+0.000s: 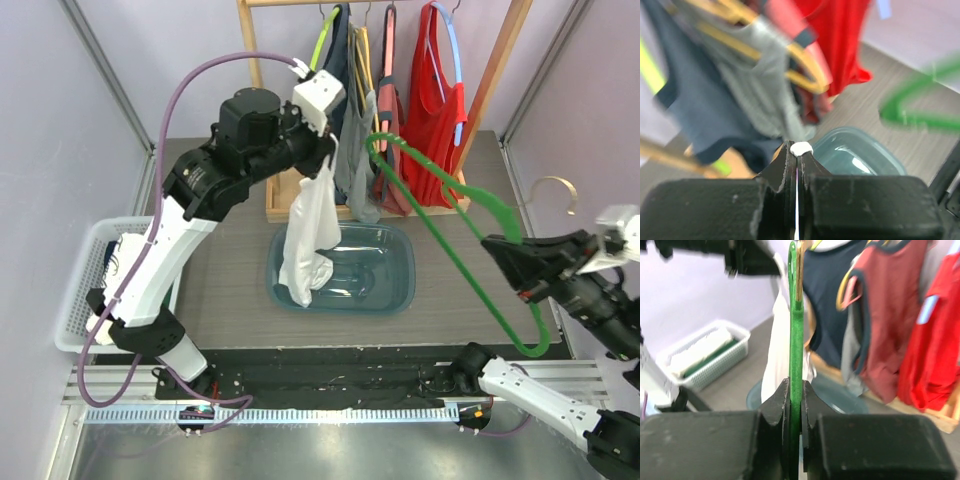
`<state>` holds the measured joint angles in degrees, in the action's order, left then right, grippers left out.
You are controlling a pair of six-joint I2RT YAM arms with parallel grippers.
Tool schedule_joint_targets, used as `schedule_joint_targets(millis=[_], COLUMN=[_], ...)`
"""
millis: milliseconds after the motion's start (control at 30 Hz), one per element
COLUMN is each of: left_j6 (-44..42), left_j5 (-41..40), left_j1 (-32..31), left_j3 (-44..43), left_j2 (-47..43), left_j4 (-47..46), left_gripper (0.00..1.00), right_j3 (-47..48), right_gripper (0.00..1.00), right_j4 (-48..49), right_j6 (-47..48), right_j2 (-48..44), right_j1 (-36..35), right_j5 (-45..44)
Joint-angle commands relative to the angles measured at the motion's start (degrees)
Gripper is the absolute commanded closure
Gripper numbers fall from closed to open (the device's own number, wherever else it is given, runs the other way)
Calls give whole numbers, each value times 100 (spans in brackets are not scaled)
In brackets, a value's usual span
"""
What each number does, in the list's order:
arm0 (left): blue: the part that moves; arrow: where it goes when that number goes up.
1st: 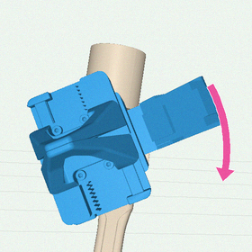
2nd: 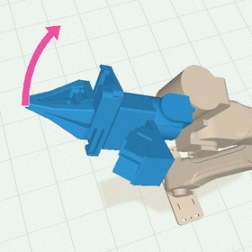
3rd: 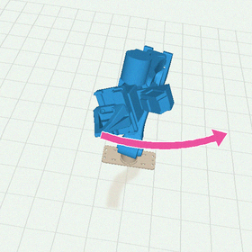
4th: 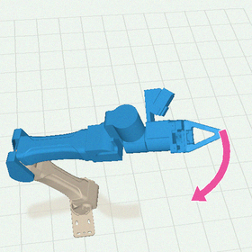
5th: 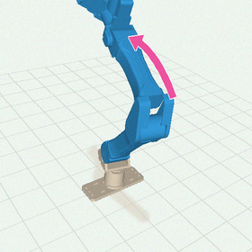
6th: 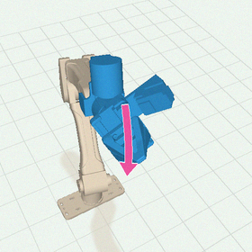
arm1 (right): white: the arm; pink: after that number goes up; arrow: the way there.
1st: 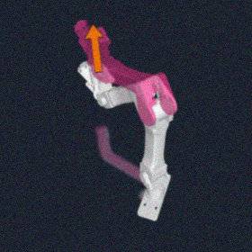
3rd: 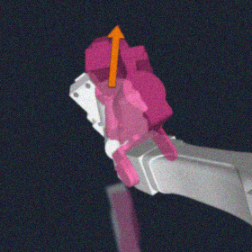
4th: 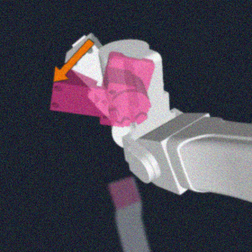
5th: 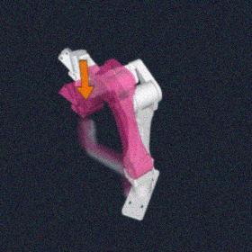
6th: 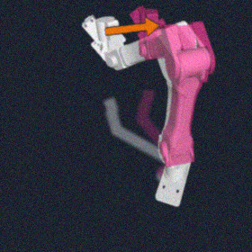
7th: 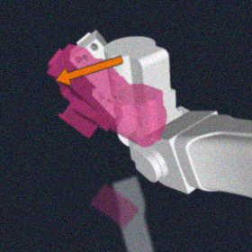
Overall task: Remove the tank top from the hanger
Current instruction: Remove the tank top from the hanger, then place the hanger at the clothesline.
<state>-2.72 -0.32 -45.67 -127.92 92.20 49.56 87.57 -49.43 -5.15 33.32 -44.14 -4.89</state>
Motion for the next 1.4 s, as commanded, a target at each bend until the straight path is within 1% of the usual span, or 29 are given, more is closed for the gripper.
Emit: schedule_joint_targets(millis=[0, 133, 167, 200, 233, 267, 300, 333, 433, 567, 700, 733, 800, 833, 900, 933, 1033, 1067, 1133, 1167, 1267, 1367], left_j6=[-194, -211, -246, -281, -334, -447, -527, -615, -931, -1265, -1792, -2185, -2355, -2469, -2654, -2733, -2821, -2839, -2865, -2935, -2936, -2883], left_j5=[190, 365, 409, 436, 462, 454, 393, 322, 137, 277, 1119, 1174, 1209, 1444, 1735, 2102, 2596, 2624, 2729, 2956, 3492, 3714], left_j1=[-319, -346, -337, -337, -346, -346, -337, -337, -337, -320, -162, -135, -57, 57, 137, 198, 295, 322, 357, 366, 366, 375], left_j3=[-313, 301, 607, 758, 899, 1109, 1172, 1199, 1173, 1102, 1102, 1207, 1400, 1532, 1621, 1673, 1778, 1831, 1945, 1972, 2139, 2166], left_j2=[43, -106, -158, -272, -325, -369, -448, -492, -659, -1019, -1450, -1607, -1819, -1898, -2127, -2188, -2329, -2365, -2365, -2347, -2268, -2181], left_j4=[-140, -61, -26, -17, 9, 36, 45, 54, 141, 457, 1045, 1299, 1416, 1581, 1802, 1985, 2206, 2207, 2303, 2365, 2523, 2550], left_gripper=[100, 100, 99, 94, 83, 41, 12, 1, 0, 0, 0, 0, 0, 0, 0, 0, 0, 0, 0, 0, 0, 0], right_j3=[199, 243, 234, 217, 164, 147, 129, 94, 76, 94, -2, -64, -230, -292, -503, -556, -671, -697, -733, -741, -750, -768], right_gripper=[99, 99, 99, 99, 99, 98, 99, 99, 99, 99, 99, 99, 99, 99, 99, 99, 99, 99, 99, 99, 99, 99], right_j4=[-58, 38, 117, 153, 188, 205, 206, 206, 249, 250, 57, -74, -163, -181, -6, 177, 477, 548, 662, 697, 821, 944], right_j6=[-48, -48, -56, -48, -30, -13, 5, 22, 49, 84, 320, 426, 723, 804, 866, 884, 919, 928, 928, 928, 902, 901], right_j2=[-10, -159, -177, -177, -142, -116, -20, 16, 209, 473, 859, 939, 1229, 1290, 1396, 1414, 1476, 1476, 1546, 1572, 1660, 1660], right_j1=[-16, -16, -16, -16, -16, -7, -16, -16, -16, -16, -16, -16, -16, -16, -16, -16, -16, -16, -16, -24, -16, -16], right_j5=[-742, -1031, -1110, -1129, -1120, -1094, -1067, -1058, -909, -628, 64, 658, 1189, 1896, 2367, 2674, 3027, 3263, 3450, 3598, 3827, 3855])
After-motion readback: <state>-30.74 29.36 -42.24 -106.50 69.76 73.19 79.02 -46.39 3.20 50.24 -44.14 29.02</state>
